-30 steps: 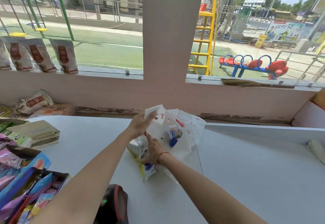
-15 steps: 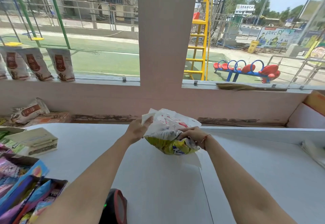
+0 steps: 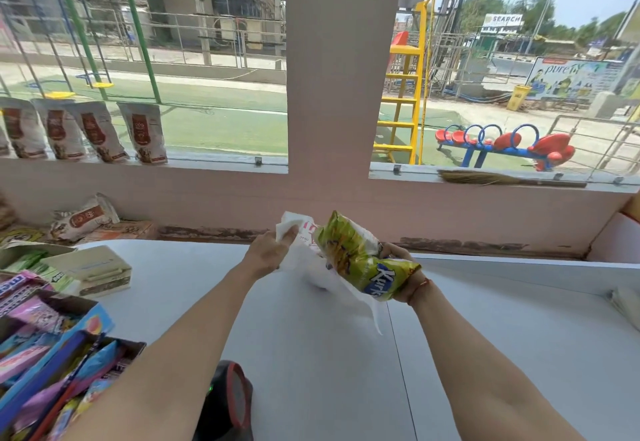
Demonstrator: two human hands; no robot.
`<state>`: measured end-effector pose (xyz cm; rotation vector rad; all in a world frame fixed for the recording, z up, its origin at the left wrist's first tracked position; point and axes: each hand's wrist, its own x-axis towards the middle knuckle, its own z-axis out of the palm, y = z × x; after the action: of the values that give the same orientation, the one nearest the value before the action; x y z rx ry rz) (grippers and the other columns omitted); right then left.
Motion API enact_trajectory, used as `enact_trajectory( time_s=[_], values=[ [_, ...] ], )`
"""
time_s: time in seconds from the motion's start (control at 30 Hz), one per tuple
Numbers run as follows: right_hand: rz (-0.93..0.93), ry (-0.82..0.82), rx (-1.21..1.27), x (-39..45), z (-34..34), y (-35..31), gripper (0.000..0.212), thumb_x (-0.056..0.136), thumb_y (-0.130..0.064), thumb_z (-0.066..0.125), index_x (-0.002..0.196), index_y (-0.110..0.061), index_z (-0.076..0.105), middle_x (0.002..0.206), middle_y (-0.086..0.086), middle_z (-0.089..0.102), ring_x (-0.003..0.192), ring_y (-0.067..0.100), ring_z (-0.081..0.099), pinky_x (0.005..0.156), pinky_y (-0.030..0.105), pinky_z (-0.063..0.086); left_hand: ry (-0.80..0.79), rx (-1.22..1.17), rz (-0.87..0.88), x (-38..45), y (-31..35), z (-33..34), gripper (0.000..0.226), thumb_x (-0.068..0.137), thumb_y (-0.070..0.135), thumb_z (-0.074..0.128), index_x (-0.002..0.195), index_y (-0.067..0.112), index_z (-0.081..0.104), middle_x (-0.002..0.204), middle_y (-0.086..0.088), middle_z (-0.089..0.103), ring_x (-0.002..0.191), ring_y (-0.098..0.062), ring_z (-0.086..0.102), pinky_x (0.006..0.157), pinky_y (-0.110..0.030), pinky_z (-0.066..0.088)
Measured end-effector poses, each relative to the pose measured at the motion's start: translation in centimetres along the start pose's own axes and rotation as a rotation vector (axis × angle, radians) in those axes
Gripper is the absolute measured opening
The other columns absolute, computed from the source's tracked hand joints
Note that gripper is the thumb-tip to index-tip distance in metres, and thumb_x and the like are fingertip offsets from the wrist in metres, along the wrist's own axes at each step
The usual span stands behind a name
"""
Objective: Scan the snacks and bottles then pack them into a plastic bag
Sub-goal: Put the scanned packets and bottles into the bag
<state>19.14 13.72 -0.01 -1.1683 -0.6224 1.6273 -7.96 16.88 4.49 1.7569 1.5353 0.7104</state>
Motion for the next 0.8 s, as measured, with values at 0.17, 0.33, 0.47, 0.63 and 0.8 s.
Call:
enact_trajectory(
  time_s=[0.17, 0.33, 0.47, 0.63, 0.8],
  values=[
    [-0.07, 0.304, -0.417, 1.7, 3.7, -1.0, 0.03, 0.061, -0.026, 0.075, 0.085, -0.008, 0.075, 0.085, 0.01, 0.07, 0.078, 0.024, 0.064, 0.079, 0.034, 0.053, 0.008, -0.003, 0.009, -0.6, 1.8, 0.1, 0.061, 0.092, 0.062, 0.032, 0.103, 0.014, 0.068, 0.098, -0.015, 0.07, 0.089, -0.032, 0.065, 0.079, -0.041, 0.052],
    [-0.225, 0.558, -0.701, 0.8, 10.0, -0.6, 0.037, 0.095, -0.033, 0.045, 0.113, -0.009, 0.067, 0.118, 0.014, 0.066, 0.111, 0.033, 0.058, 0.083, 0.03, 0.044, -0.04, -0.02, 0.045, -1.5, 3.6, 0.9, 0.065, 0.088, 0.068, 0.032, 0.106, 0.017, 0.068, 0.086, -0.008, 0.069, 0.08, -0.026, 0.064, 0.074, -0.034, 0.047],
    [-0.293, 0.281, -1.059, 1.0, 9.6, 0.8, 0.043, 0.1, -0.027, 0.035, 0.124, 0.002, 0.057, 0.131, 0.021, 0.055, 0.123, 0.035, 0.049, 0.1, 0.036, 0.037, -0.006, -0.084, 0.011, -1.8, 3.3, 1.6, 0.046, 0.095, 0.055, 0.036, 0.092, 0.018, 0.063, 0.069, 0.001, 0.056, 0.049, -0.012, 0.049, 0.041, -0.018, 0.039],
    [-0.579, 0.477, -1.439, -2.5, 4.8, 4.5, 0.074, 0.063, -0.074, 0.058, 0.121, -0.031, 0.046, 0.126, 0.001, 0.037, 0.122, 0.022, 0.03, 0.099, 0.043, 0.032, 0.019, -0.13, -0.04, -2.3, 2.3, 2.4, 0.061, 0.089, 0.066, 0.034, 0.091, 0.014, 0.066, 0.085, -0.011, 0.068, 0.069, -0.027, 0.061, 0.061, -0.037, 0.053],
    [-0.315, 0.228, -1.564, -4.3, 2.4, 6.2, 0.117, 0.047, -0.061, 0.081, 0.14, -0.045, 0.012, 0.152, 0.009, -0.006, 0.128, 0.038, 0.029, 0.096, 0.053, 0.048, 0.068, -0.122, -0.118, -2.3, 4.1, 2.7, 0.06, 0.091, 0.065, 0.029, 0.088, 0.013, 0.058, 0.066, -0.003, 0.059, 0.048, -0.017, 0.058, 0.051, -0.026, 0.04]
  ],
)
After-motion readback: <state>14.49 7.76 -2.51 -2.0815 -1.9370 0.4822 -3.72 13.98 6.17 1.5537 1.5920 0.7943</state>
